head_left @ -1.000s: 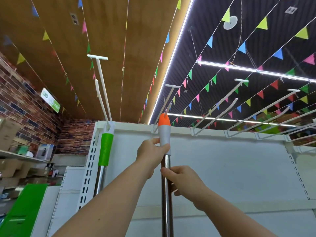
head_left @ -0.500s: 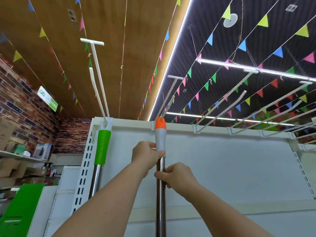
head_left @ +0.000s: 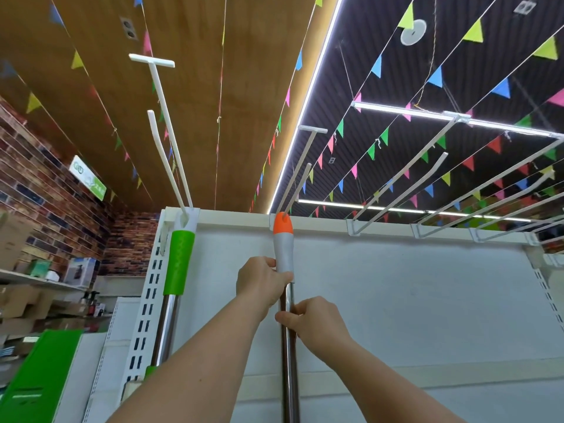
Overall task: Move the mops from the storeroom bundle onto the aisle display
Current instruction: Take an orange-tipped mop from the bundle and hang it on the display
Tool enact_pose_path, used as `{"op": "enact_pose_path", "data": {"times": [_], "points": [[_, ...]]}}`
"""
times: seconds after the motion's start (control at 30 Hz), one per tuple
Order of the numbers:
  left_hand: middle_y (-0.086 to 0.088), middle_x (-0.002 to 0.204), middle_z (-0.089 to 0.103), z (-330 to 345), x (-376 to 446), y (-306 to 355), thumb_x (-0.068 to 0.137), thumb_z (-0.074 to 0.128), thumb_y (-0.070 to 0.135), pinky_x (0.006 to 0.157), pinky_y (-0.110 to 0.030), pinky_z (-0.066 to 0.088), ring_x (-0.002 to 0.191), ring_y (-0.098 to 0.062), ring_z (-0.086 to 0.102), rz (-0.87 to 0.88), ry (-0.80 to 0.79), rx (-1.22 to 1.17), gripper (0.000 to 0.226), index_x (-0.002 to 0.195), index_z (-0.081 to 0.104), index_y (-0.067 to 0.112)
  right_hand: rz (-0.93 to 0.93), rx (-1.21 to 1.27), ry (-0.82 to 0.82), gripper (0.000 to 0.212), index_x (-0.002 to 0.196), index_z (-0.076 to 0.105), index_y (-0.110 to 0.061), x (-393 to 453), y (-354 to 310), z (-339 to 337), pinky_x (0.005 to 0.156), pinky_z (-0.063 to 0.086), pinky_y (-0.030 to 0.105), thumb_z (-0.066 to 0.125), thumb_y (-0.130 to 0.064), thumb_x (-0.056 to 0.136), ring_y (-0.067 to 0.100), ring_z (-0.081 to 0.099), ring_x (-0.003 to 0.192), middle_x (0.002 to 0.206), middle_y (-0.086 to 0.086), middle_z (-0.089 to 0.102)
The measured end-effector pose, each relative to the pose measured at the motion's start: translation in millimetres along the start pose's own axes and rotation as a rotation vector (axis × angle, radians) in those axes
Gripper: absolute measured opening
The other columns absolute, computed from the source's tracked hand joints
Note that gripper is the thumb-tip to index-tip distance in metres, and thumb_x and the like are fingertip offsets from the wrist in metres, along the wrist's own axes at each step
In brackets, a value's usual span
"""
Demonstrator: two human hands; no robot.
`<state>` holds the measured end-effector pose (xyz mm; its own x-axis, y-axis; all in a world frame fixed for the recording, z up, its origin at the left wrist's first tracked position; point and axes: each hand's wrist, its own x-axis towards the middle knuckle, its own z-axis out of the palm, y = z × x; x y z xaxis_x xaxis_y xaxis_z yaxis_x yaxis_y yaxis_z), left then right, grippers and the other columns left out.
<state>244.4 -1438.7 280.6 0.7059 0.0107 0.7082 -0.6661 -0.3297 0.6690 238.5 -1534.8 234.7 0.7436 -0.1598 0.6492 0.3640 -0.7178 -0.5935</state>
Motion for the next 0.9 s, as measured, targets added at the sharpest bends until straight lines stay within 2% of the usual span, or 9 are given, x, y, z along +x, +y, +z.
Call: {"op": "enact_pose_path", "data": {"times": [0.17,0.23,0.3,0.33,0.4,0.47,0.53,0.73,0.9], "points": [[-0.011,0.133,0.051,2,-12,0,0.086,0.061,0.015,0.089,-0.032,0.045,0.113,-0.026,0.053,-0.009,0.005,0.006,0.055,0.136,0.037,0.013,-0.009,-0.055,0.003,0.035,0.089,0.066,-0.006,-3,0,2,0.059,0.036,0.027,0.054,-0.039,0.089,0.016,0.049,0.059,0.061,-0.002,0.049],[-0.010,0.135,0.047,2,-22,2,0.088,0.058,0.014,0.085,-0.030,0.045,0.107,-0.023,0.051,0.003,0.050,-0.033,0.053,0.136,0.036,0.016,-0.013,-0.091,0.024,0.041,0.109,0.062,-0.007,-7,0,6,0.073,0.043,0.029,0.048,-0.042,0.092,0.021,0.061,0.085,0.084,0.003,0.063],[-0.006,0.133,0.047,2,-33,6,0.089,0.055,0.014,0.080,-0.027,0.044,0.101,-0.017,0.049,0.055,0.091,-0.068,0.047,0.133,0.040,0.018,-0.015,-0.104,0.117,0.051,0.134,0.044,-0.012,-17,1,9,0.093,0.041,0.031,0.039,-0.044,0.095,0.020,0.051,0.118,0.124,0.005,0.056],[-0.004,0.131,0.048,2,-40,8,0.089,0.054,0.014,0.079,-0.025,0.044,0.101,-0.016,0.050,0.085,0.097,-0.084,0.043,0.131,0.042,0.019,-0.032,-0.099,0.175,0.053,0.139,0.036,-0.015,-26,1,10,0.099,0.039,0.031,0.037,-0.044,0.095,0.018,0.043,0.125,0.133,0.003,0.048],[-0.001,0.126,0.051,2,-54,13,0.089,0.053,0.014,0.080,-0.024,0.045,0.101,-0.014,0.052,0.130,0.094,-0.137,0.036,0.124,0.049,0.021,-0.133,-0.087,0.247,0.040,0.132,0.040,-0.021,-46,0,12,0.099,0.038,0.029,0.038,-0.038,0.095,0.016,0.040,0.122,0.129,-0.002,0.045],[0.004,0.119,0.054,2,-70,18,0.089,0.054,0.015,0.080,-0.023,0.044,0.100,-0.013,0.052,0.148,0.067,-0.175,0.030,0.118,0.053,0.023,-0.201,-0.052,0.194,0.023,0.110,0.047,-0.023,-66,-1,20,0.089,0.044,0.031,0.040,-0.031,0.090,0.017,0.046,0.108,0.112,-0.004,0.048],[0.007,0.113,0.054,2,-84,19,0.089,0.055,0.017,0.075,-0.018,0.043,0.101,-0.012,0.053,0.140,0.042,-0.191,0.027,0.115,0.055,0.024,-0.197,0.051,0.114,0.022,0.096,0.048,-0.024,-83,-1,32,0.078,0.048,0.038,0.039,-0.032,0.078,0.022,0.052,0.096,0.101,-0.002,0.052],[0.015,0.095,0.052,-13,-115,7,0.086,0.059,0.018,0.065,-0.009,0.038,0.076,0.001,0.052,0.027,0.092,-0.166,0.025,0.110,0.057,0.024,-0.333,-0.007,-0.041,0.032,0.124,0.048,-0.024,-118,11,52,0.085,0.032,0.015,0.048,-0.027,0.092,0.008,0.041,0.119,0.124,-0.009,0.044],[0.006,0.109,0.053,-41,-145,-6,0.087,0.060,0.018,0.081,-0.021,0.036,0.084,-0.003,0.052,-0.064,0.194,-0.122,0.021,0.106,0.055,0.024,-0.276,0.167,-0.176,0.028,0.119,0.054,-0.025,-138,7,61,0.082,0.031,0.015,0.051,-0.029,0.091,0.003,0.046,0.101,0.122,-0.006,0.053]]}}
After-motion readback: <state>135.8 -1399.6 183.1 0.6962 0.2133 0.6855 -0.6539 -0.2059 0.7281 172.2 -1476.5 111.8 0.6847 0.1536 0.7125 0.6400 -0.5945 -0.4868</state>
